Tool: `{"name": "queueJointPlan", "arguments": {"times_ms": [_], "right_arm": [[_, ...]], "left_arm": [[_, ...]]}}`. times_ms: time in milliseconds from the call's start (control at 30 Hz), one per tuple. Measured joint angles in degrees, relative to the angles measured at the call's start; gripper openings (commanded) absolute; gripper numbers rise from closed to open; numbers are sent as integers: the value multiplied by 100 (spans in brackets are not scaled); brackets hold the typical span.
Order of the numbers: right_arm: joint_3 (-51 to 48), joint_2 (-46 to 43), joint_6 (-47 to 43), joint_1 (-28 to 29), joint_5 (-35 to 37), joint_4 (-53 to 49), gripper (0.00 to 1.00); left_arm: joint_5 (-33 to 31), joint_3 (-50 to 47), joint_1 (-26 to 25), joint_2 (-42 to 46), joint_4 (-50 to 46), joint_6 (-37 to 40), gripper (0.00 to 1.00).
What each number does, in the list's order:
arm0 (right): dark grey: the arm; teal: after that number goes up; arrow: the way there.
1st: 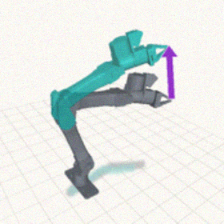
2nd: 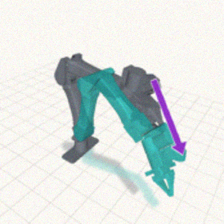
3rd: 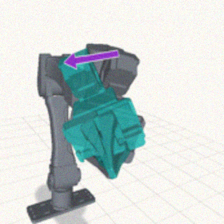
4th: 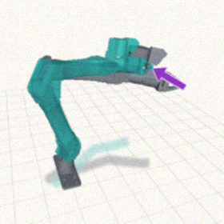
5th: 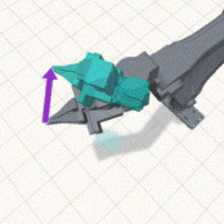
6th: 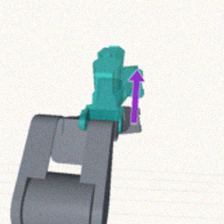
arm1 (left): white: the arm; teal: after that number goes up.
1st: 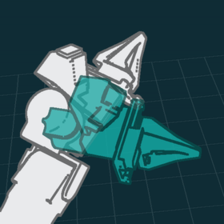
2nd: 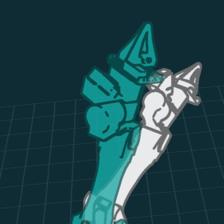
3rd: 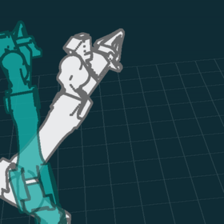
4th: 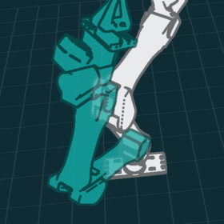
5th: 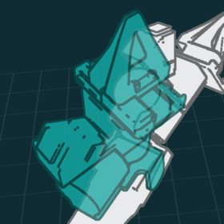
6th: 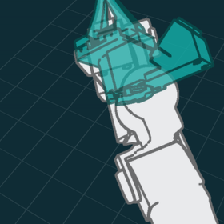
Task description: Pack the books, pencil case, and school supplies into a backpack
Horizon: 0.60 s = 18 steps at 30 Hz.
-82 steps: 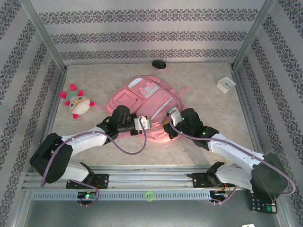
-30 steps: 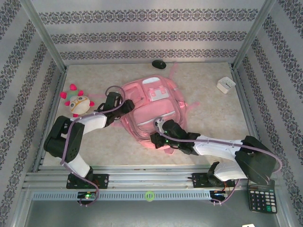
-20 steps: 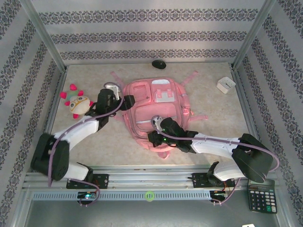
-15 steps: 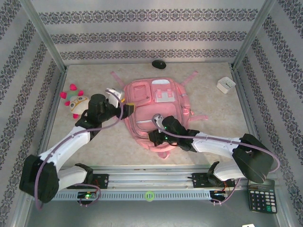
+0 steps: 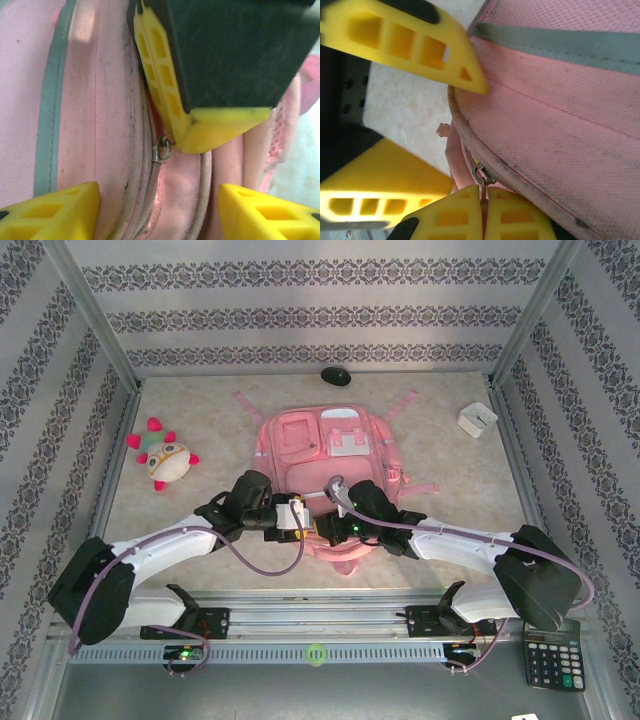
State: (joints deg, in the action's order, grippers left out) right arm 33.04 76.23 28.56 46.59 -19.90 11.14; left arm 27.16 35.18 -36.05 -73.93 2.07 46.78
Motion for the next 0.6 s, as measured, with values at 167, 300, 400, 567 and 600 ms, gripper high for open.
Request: {"name": "queueJointPlan", "arguments": {"times_ms": [167, 300, 400, 567, 600], "right_arm": [[-4, 0, 0, -37, -42, -20, 0], [-37, -39, 2, -109, -79, -61, 0], [-131, -264, 0, -264, -72, -201, 0], [-286, -951, -70, -772, -39, -841, 0], [-313, -1064, -94, -857, -33, -955, 0]], "left_arm": [[-291, 33, -42, -223, 339, 256, 42], [-457, 31, -66, -232, 535, 262, 24], [-474, 31, -96, -232, 535, 262, 15], [-476, 31, -66, -229, 535, 260, 13], [-474, 31, -55, -229, 535, 249, 12]]}}
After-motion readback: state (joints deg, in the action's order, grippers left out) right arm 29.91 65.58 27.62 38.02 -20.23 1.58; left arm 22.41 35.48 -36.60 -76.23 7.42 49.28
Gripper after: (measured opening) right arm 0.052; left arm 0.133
